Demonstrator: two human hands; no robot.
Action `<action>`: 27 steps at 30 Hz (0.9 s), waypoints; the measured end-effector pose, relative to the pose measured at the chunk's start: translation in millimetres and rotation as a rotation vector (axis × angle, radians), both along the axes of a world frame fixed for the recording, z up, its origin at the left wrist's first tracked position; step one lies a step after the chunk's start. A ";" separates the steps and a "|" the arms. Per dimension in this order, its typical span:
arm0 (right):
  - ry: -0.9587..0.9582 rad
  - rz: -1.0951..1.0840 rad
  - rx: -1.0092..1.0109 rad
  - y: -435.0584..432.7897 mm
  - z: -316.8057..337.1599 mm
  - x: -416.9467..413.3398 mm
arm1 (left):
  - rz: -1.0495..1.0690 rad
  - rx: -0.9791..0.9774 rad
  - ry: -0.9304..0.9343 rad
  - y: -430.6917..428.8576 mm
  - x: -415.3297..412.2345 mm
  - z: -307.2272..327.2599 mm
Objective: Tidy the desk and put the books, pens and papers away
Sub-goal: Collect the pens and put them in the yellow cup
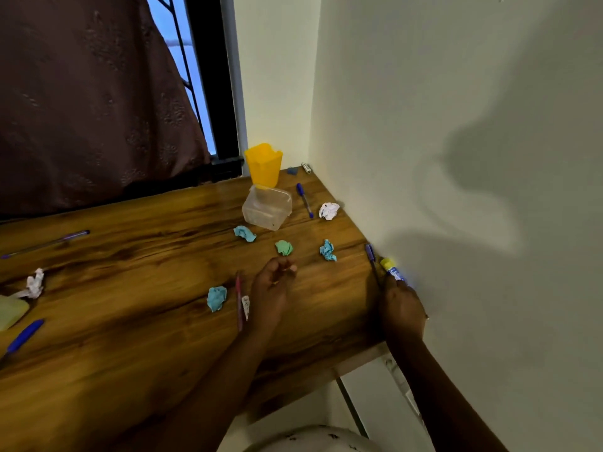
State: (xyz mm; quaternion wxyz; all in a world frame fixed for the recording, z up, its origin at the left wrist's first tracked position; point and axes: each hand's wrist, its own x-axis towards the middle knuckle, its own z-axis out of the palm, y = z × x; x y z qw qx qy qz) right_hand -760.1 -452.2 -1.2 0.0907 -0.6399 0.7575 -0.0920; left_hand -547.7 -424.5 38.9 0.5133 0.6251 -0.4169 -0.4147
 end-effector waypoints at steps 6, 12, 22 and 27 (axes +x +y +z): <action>-0.456 -0.013 -0.126 15.0 28.0 24.5 | -0.030 0.217 0.437 -23.1 -12.2 0.1; -0.529 0.389 0.053 7.3 69.3 70.4 | -0.115 0.245 0.999 -44.4 -16.3 6.9; -0.170 0.411 -0.185 -185.1 72.4 110.9 | 0.184 0.050 1.113 -98.6 30.6 11.2; 0.129 0.428 -0.010 -261.6 43.3 138.9 | 0.232 0.009 1.050 -118.7 42.7 7.3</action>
